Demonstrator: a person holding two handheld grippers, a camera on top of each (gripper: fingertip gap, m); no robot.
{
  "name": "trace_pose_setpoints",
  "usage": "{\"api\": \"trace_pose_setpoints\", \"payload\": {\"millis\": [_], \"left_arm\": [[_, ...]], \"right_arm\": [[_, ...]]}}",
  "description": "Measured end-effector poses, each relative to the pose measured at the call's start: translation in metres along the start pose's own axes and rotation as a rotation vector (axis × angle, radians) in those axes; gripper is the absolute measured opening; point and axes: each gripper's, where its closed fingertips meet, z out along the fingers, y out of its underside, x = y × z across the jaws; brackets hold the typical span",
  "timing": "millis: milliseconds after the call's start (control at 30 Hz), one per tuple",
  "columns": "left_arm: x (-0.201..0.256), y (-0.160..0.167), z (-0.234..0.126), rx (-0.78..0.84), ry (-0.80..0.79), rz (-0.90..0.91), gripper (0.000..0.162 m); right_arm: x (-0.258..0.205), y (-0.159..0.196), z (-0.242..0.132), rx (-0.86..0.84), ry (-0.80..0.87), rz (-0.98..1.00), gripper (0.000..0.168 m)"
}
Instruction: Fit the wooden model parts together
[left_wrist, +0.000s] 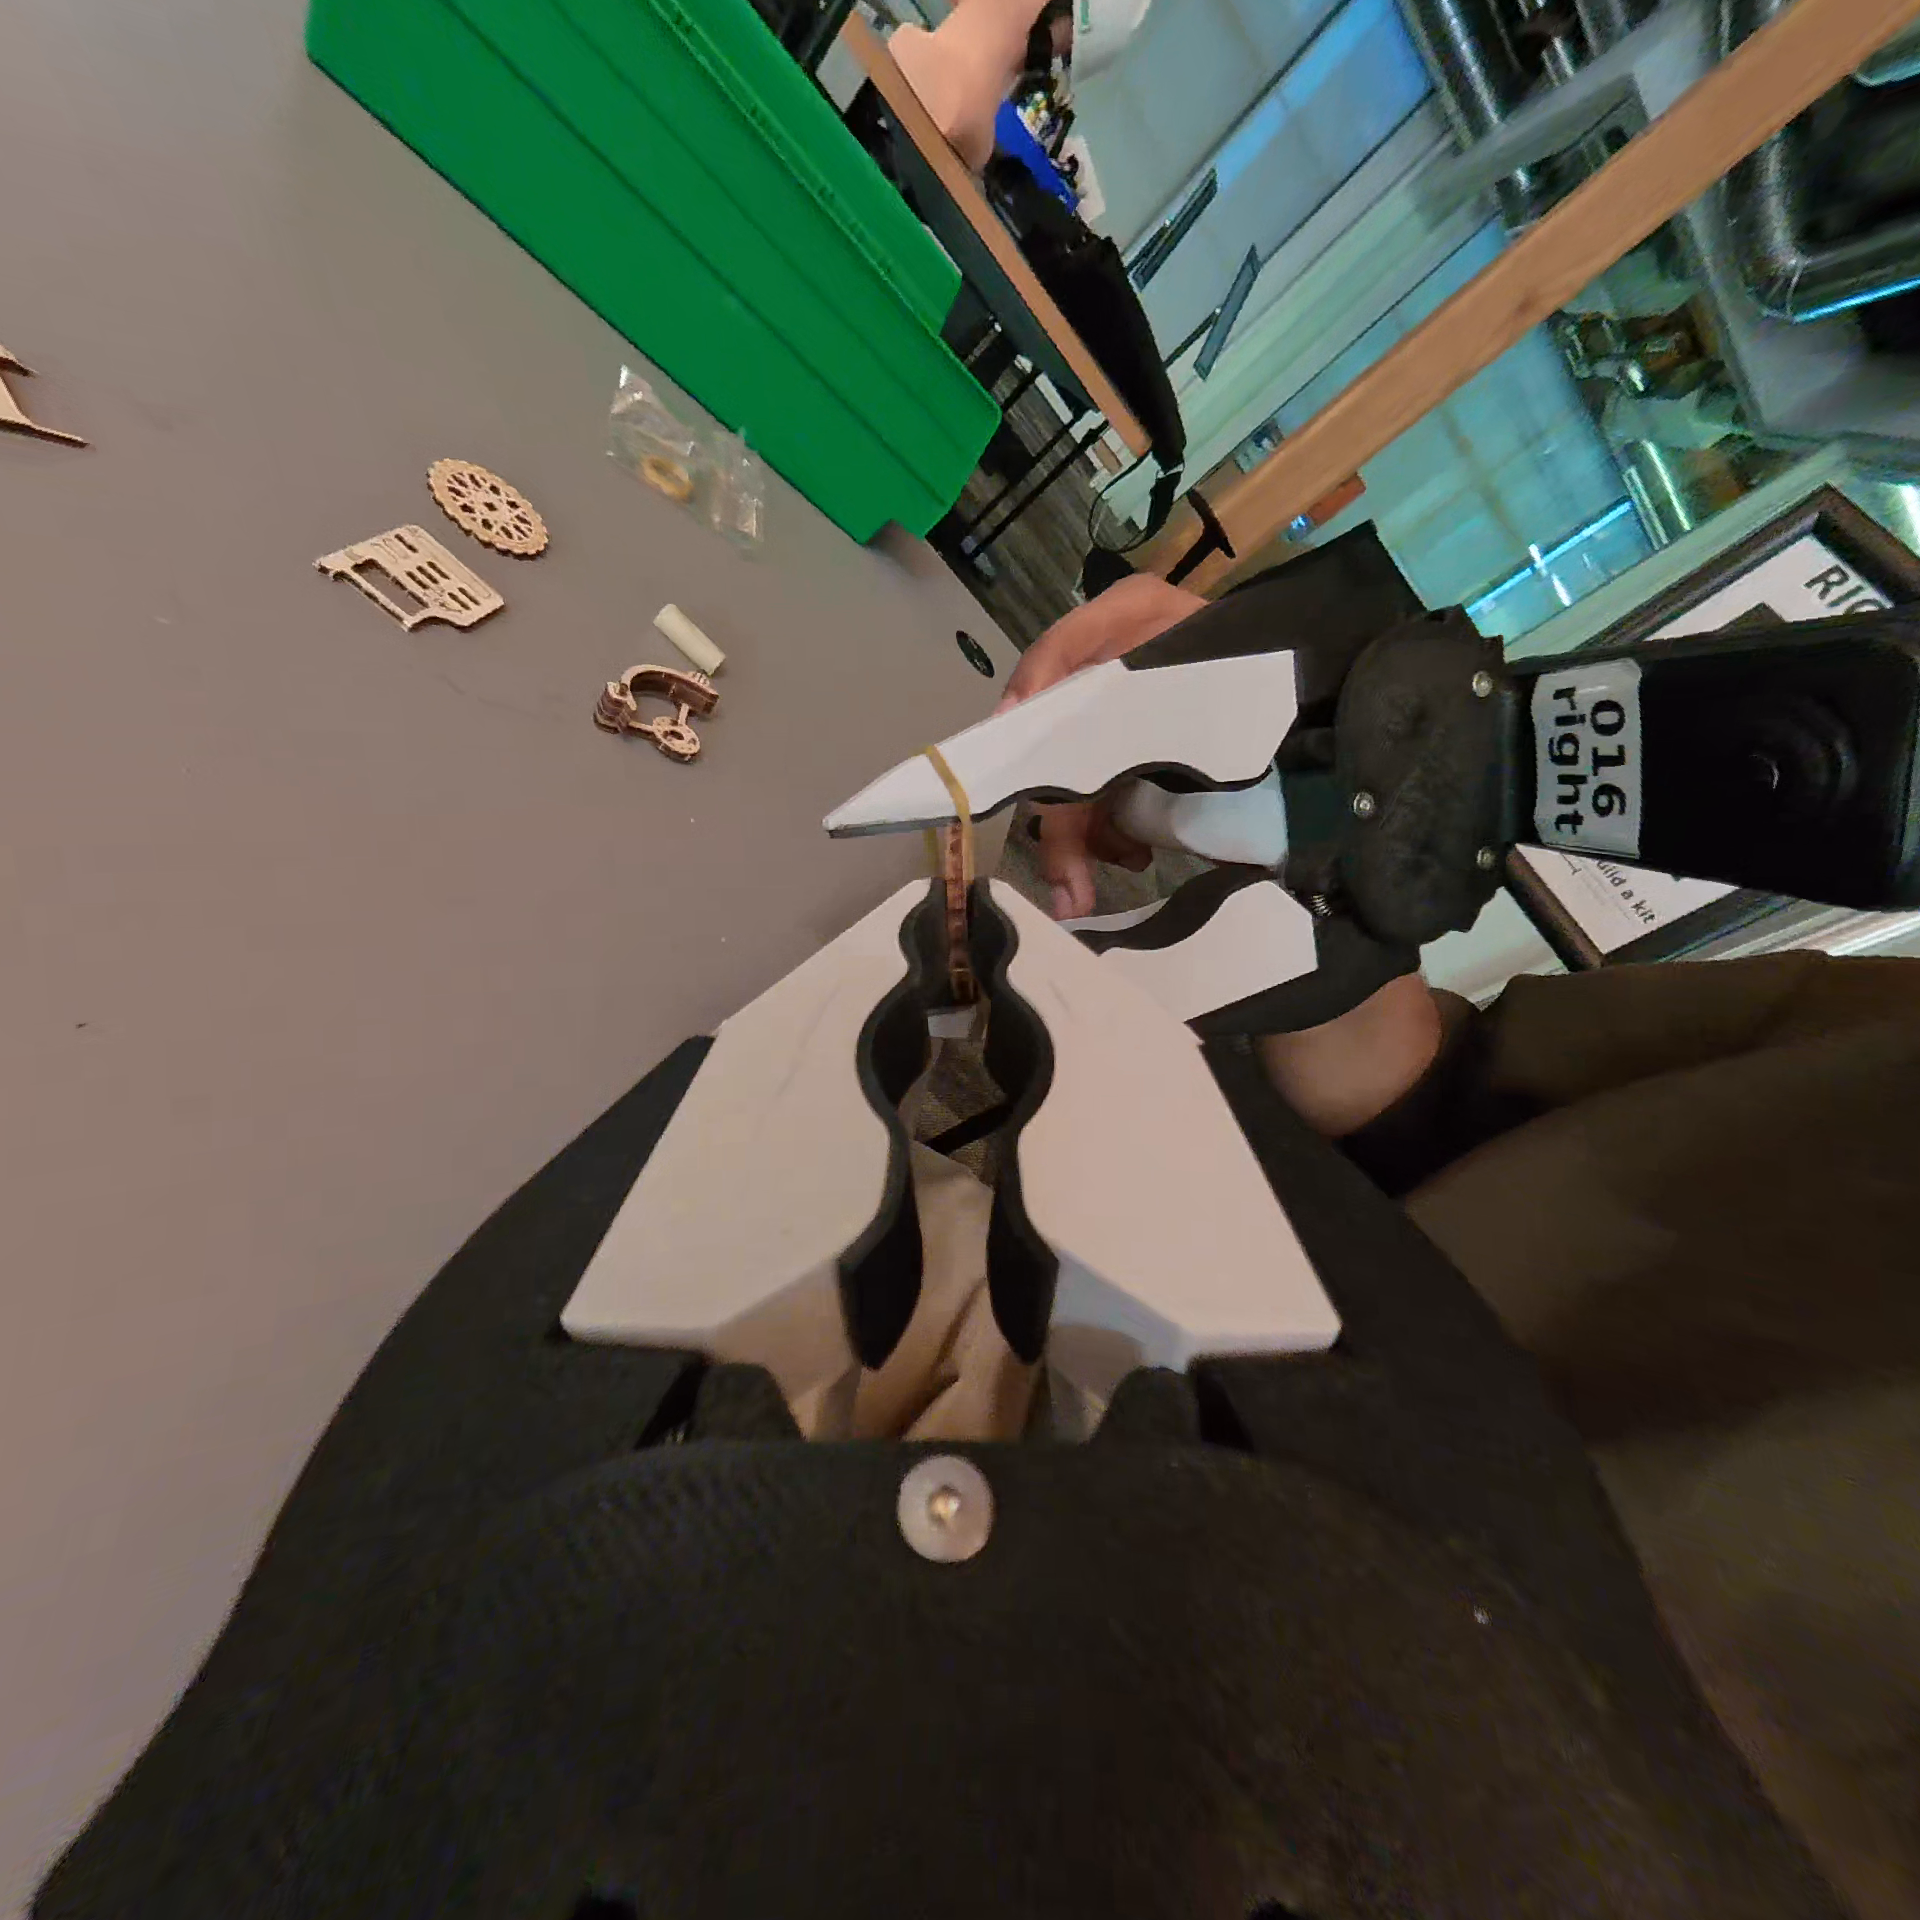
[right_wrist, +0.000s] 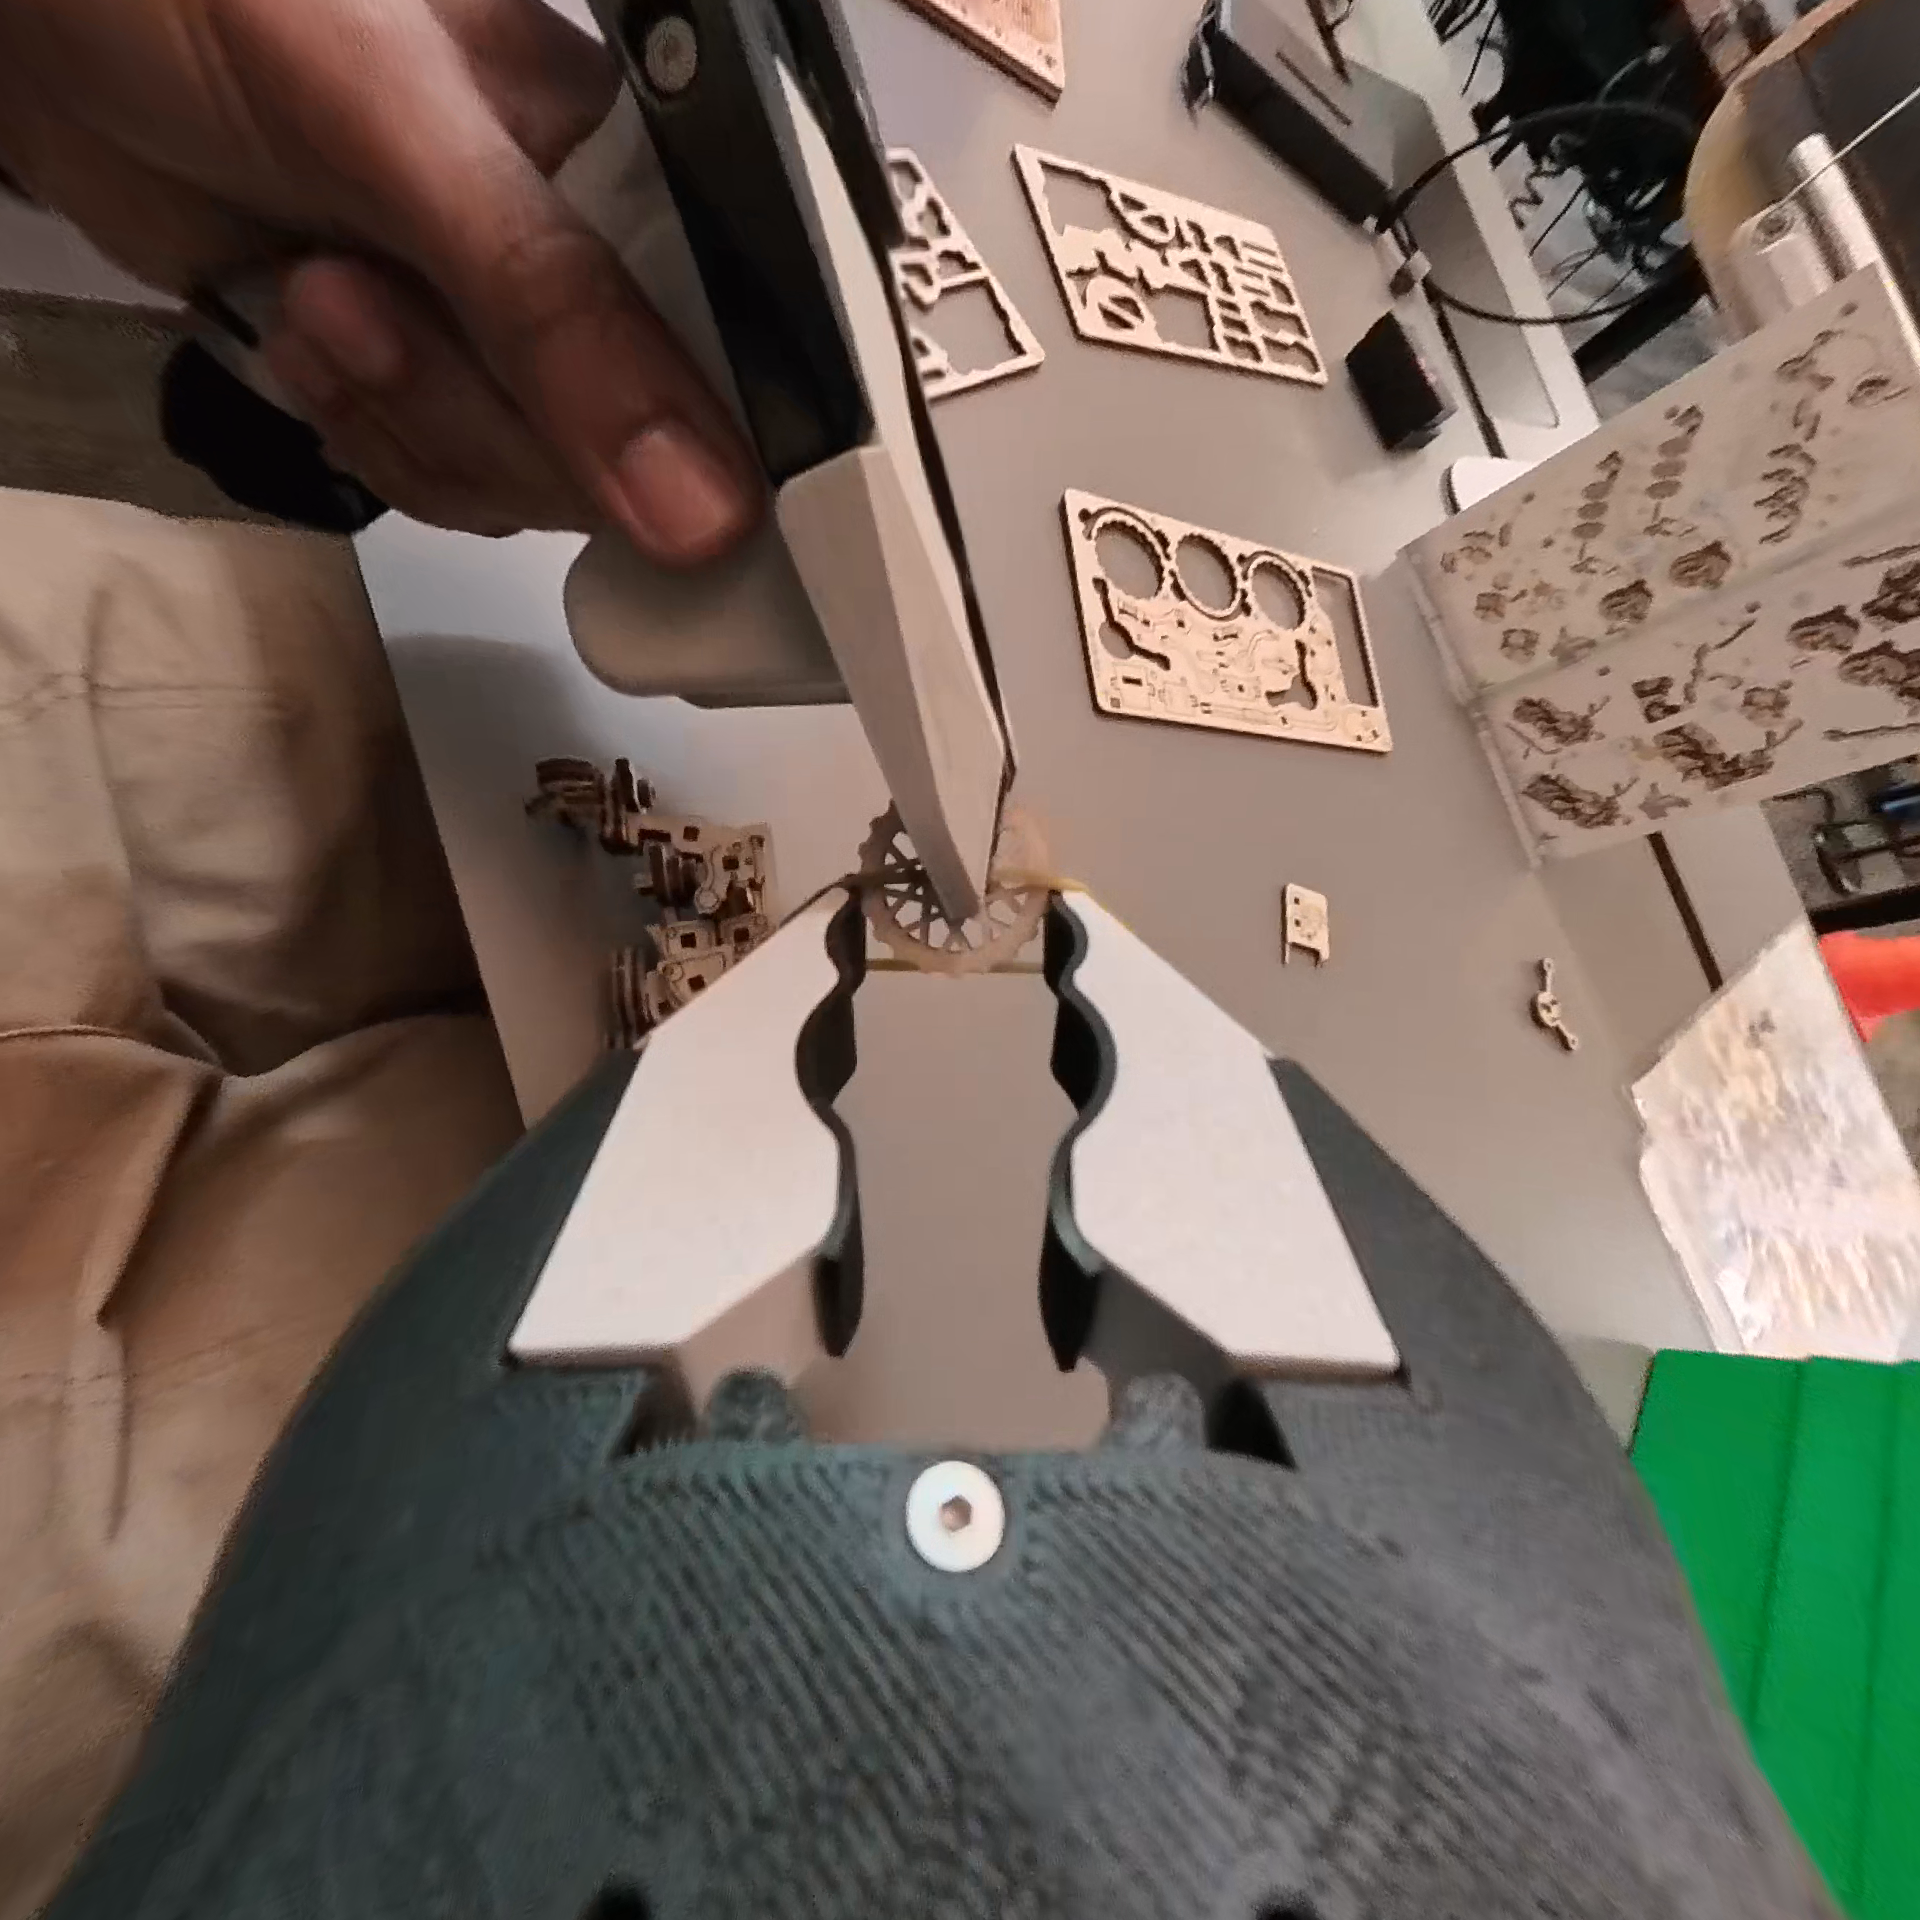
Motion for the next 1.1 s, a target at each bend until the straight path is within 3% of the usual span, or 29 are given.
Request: {"api": "trace_pose_setpoints", "payload": {"millis": [267,433,533,700,900,1100], "left_arm": [[-0.005,0.006,0.005,-0.038,-0.103,0.064,0.0],[0.007,0.006,0.004,-0.046,-0.015,0.006,0.0],[0.019,0.004,0.003,-0.023,0.116,-0.101,0.0],[0.02,0.002,0.002,-0.001,0.178,-0.171,0.0],[-0.002,0.007,0.006,-0.055,-0.115,0.09,0.0],[-0.003,0.004,0.006,-0.036,-0.165,0.124,0.0]], "right_arm": [[-0.003,0.013,0.0,-0.162,0.019,-0.032,0.034],[-0.008,0.003,-0.01,-0.032,-0.086,0.024,0.034],[-0.01,-0.005,-0.019,0.059,-0.157,0.076,0.034],[-0.01,-0.005,-0.018,0.079,-0.18,0.118,0.034],[-0.004,0.013,-0.002,-0.145,0.001,-0.03,0.034],[0.002,0.011,-0.002,-0.139,0.055,-0.061,0.033]]}}
